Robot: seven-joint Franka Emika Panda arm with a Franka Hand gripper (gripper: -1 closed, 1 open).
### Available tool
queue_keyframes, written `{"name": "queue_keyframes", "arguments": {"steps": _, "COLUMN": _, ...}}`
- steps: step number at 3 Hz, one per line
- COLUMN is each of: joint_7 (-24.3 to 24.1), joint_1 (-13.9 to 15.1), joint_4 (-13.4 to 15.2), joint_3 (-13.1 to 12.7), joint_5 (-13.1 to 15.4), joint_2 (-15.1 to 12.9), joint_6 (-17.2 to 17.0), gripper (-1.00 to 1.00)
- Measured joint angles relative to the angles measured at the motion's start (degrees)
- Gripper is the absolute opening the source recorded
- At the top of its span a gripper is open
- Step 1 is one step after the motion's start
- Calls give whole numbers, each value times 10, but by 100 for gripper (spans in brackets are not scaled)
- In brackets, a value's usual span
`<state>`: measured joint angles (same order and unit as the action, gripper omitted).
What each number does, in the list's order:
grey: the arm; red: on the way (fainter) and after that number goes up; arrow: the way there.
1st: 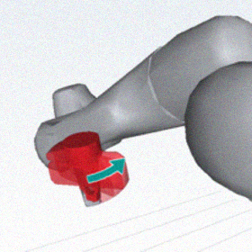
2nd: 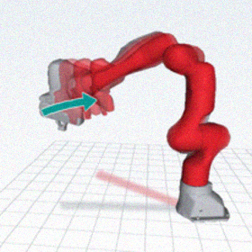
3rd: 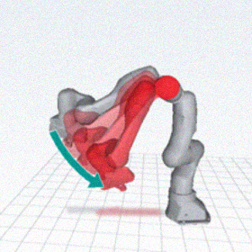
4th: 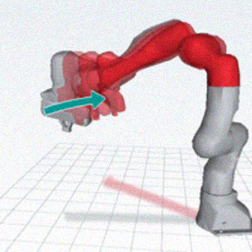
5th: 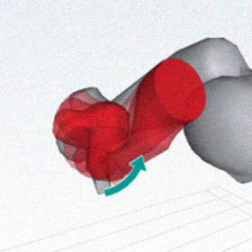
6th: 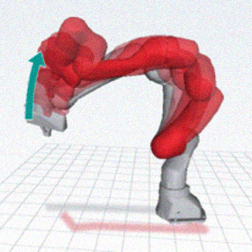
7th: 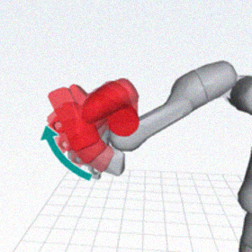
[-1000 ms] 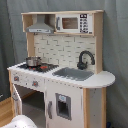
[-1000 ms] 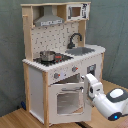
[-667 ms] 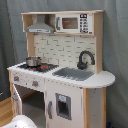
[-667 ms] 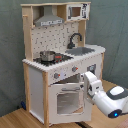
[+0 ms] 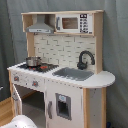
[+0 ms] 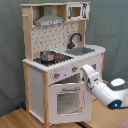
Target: Play with the kitchen
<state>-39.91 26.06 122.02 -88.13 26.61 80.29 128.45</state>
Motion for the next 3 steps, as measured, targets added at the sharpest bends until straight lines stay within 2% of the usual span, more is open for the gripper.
{"name": "queue_keyframes", "arguments": {"steps": 3, "joint_7": 161, "joint_1": -15, "joint_4": 3, "joint_3": 59, "joint_5": -10, "joint_2": -31, "joint_6": 0, "gripper": 100}}
